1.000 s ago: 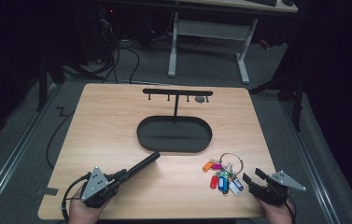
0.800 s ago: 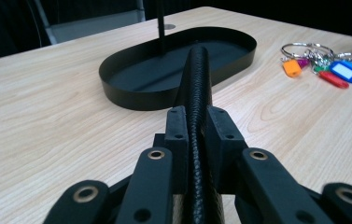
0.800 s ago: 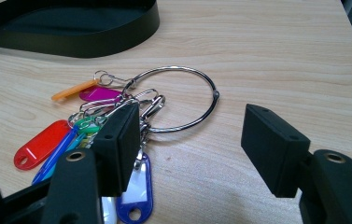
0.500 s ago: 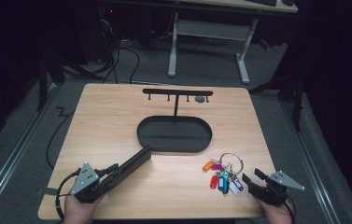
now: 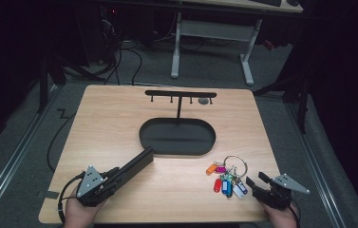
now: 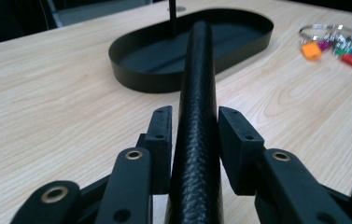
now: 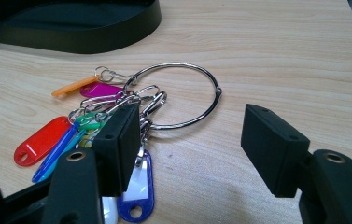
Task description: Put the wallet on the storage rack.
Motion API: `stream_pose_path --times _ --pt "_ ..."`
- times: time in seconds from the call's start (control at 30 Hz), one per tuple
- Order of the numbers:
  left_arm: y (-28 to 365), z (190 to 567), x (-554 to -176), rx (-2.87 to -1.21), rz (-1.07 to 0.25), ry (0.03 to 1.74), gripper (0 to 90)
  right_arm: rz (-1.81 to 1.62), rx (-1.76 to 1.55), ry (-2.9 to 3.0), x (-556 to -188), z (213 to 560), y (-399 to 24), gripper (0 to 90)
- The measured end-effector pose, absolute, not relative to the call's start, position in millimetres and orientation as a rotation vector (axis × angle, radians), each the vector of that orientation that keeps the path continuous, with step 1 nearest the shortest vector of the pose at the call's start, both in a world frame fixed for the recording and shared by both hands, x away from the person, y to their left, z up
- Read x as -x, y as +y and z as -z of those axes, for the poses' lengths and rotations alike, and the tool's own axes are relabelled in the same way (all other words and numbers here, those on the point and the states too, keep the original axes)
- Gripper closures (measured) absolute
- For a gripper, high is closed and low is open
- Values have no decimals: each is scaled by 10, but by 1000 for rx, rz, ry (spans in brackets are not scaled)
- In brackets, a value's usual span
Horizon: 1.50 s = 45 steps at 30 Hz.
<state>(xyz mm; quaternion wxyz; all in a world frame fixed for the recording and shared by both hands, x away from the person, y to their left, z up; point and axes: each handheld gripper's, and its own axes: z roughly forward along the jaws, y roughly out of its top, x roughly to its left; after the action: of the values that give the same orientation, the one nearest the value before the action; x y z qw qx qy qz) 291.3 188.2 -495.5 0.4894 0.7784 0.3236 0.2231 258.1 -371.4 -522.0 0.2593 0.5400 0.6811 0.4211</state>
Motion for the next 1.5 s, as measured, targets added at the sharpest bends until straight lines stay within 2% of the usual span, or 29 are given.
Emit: stream_pose_path --times 0.3,0.5,0.6,1.0,1.5 --pt "1826 4993 -2922 -1974 -600 767 652 -1141 -1463 1846 -2582 5221 -3715 380" --pt "1816 4939 -2952 -2011 -546 797 643 -1138 -1468 1848 -2583 5220 -3705 380" --pt "1775 4885 -2955 -2050 -506 811 681 -1141 -1464 1850 -2585 5222 -3707 380" --pt "1603 4632 -3097 -2222 -473 816 640 -1173 -1460 1851 -2587 5213 -3726 381" --pt "1399 4503 -3250 -2418 -439 808 664 -1183 -1453 1855 -2597 5209 -3728 380"
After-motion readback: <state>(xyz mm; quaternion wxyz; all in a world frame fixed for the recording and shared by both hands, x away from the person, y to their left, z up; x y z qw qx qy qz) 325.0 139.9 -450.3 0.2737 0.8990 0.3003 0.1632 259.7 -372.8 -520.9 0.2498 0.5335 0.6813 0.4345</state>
